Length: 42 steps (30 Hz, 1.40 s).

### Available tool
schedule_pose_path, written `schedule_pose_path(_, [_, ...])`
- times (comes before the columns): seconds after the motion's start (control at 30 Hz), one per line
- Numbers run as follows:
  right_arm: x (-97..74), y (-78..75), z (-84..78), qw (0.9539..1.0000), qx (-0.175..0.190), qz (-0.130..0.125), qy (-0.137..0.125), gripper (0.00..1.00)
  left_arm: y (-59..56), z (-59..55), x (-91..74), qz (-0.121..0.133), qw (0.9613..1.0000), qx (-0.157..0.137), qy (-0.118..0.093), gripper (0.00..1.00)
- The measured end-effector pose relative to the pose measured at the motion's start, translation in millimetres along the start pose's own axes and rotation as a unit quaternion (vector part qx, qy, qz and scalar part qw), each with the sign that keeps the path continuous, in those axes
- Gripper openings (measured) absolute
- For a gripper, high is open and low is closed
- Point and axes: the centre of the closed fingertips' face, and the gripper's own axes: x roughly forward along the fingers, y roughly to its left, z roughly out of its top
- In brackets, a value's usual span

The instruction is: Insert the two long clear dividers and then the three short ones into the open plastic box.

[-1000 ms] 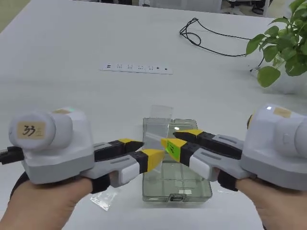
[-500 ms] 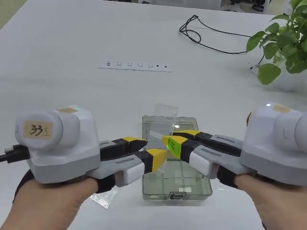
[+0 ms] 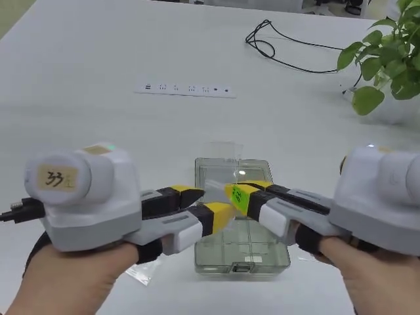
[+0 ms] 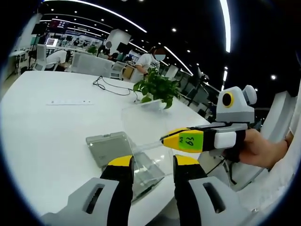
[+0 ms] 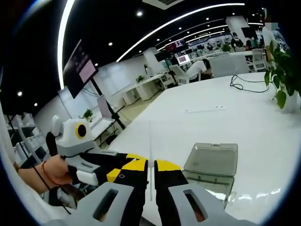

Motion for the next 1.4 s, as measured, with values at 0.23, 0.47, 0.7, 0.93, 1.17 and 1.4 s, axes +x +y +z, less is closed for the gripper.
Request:
schedule_pose_path(0.23, [-1.4, -2.0, 2.5, 0.9999, 0.014, 0.001, 0.002, 0.06, -1.9, -0.2, 0.6, -0.007, 0.9999, 0.015, 0.002, 0.33])
schedule_pose_path(0.47, [-5.3, -19.7, 9.5, 0.9994, 0.028, -0.022, 0.002, 0.06, 4.0, -4.0, -5.3, -0.011, 0.9991, 0.041, 0.007, 0.43])
schedule_pose_path(0.7, [-11.1, -46.5, 4.4, 0.9965, 0.049, -0.063, 0.026, 0.06, 15.9, -12.5, -14.9, -0.009, 0.9972, 0.073, 0.015, 0.52])
schedule_pose_path(0.93, [-16.8, -65.8, -2.1, 0.9921, 0.063, -0.094, 0.052, 0.06, 23.8, -22.3, -17.6, -0.016, 0.9931, 0.113, 0.025, 0.69])
schedule_pose_path(1.17, [-20.1, -84.6, -17.3, 0.9832, 0.058, -0.135, 0.107, 0.06, 25.1, -34.7, -18.0, -0.032, 0.9875, 0.149, 0.041, 0.82])
schedule_pose_path(1.4, [-15.9, -92.7, -35.2, 0.9705, 0.089, -0.162, 0.155, 0.06, 29.8, -46.3, -19.7, -0.04, 0.9857, 0.154, 0.056, 0.9])
